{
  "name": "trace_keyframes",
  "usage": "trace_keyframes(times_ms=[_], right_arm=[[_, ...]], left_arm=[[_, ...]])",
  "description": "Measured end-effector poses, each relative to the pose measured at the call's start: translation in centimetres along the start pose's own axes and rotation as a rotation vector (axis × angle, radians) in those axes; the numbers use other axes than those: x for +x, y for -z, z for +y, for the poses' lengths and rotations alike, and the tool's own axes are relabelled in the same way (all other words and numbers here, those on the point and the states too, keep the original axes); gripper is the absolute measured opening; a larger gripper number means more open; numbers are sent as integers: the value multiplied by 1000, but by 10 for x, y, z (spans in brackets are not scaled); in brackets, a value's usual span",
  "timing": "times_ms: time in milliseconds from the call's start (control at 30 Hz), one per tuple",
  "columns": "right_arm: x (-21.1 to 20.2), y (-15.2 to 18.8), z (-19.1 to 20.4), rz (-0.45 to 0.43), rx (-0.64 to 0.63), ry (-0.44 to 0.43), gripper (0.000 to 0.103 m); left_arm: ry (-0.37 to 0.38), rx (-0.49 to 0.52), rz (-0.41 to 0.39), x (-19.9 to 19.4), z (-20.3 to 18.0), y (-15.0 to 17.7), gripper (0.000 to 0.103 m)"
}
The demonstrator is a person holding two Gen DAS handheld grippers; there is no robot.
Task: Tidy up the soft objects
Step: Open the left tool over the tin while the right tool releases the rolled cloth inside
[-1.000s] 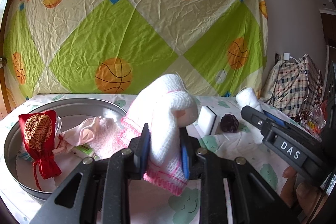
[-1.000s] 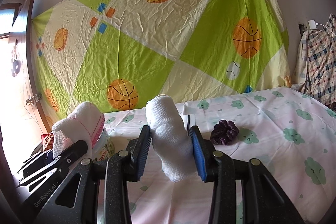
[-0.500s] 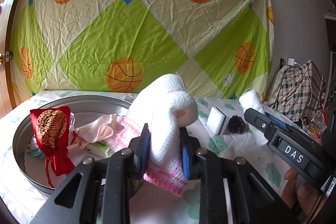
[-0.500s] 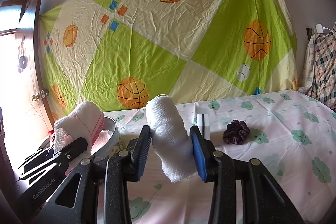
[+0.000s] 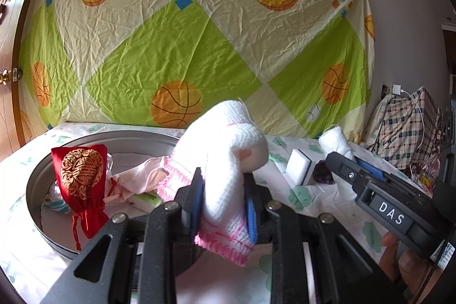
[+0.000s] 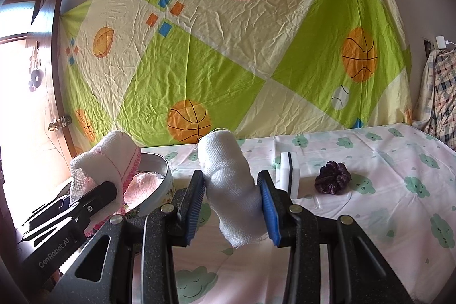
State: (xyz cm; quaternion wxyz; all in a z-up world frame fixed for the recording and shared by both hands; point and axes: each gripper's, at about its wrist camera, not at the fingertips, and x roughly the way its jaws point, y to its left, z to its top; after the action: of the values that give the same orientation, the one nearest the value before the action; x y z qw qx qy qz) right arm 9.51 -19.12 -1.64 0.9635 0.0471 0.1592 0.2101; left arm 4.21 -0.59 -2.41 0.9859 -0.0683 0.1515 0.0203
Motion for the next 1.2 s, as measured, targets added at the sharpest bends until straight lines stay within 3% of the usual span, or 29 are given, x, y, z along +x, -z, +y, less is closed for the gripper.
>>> trace_keyframes(times_ms=[700, 1033, 1200], right_arm=[[17, -18, 41, 27, -60, -100, 41], [45, -36, 82, 76, -97, -200, 41], [67, -35, 111, 132, -133, -250, 42]], left_arm=[[-39, -16, -23, -23, 32, -15, 26], [-172, -20, -41, -37, 85, -51, 26], [-220, -21, 28, -19, 114, -60, 26]])
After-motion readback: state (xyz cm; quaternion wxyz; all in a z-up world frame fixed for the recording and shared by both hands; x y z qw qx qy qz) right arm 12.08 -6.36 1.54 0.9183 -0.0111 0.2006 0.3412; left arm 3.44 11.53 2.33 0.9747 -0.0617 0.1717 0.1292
